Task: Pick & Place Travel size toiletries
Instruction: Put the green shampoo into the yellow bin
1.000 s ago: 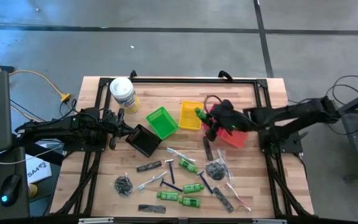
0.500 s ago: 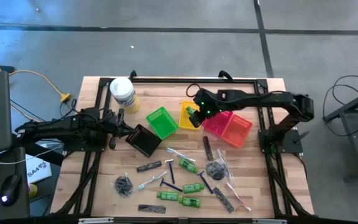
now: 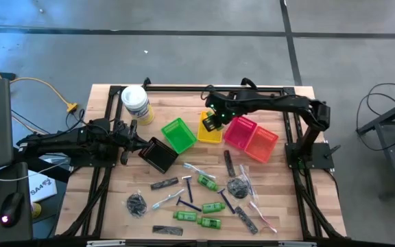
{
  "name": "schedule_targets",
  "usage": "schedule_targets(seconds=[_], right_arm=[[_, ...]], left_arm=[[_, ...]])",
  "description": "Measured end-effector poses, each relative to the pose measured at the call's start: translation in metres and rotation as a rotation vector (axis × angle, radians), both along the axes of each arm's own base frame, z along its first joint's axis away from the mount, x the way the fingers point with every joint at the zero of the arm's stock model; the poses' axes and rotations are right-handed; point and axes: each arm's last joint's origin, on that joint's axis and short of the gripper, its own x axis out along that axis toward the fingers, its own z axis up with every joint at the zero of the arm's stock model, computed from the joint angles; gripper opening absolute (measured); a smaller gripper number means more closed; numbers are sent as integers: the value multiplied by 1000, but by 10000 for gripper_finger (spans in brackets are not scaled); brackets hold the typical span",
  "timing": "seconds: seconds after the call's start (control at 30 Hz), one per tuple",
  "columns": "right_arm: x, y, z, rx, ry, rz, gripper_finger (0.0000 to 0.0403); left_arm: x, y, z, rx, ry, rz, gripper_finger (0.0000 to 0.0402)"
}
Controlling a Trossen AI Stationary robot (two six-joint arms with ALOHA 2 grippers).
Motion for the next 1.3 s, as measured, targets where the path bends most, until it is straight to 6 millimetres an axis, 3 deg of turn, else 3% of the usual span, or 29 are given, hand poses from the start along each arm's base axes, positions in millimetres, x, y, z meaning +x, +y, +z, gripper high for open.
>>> schedule_targets(seconds=[0.6,1.0,1.3], right_arm=[[32,-9,-64,58,64,-43,111],[32,-13,-69,52,79,-56,115],[34,-14,-75,44,92,-40,193]], left_arm=[[0,0,-2,-3,22,0,0],[0,0,-2,-2,22,0,0],[0,0,-2,-2,22,0,0]])
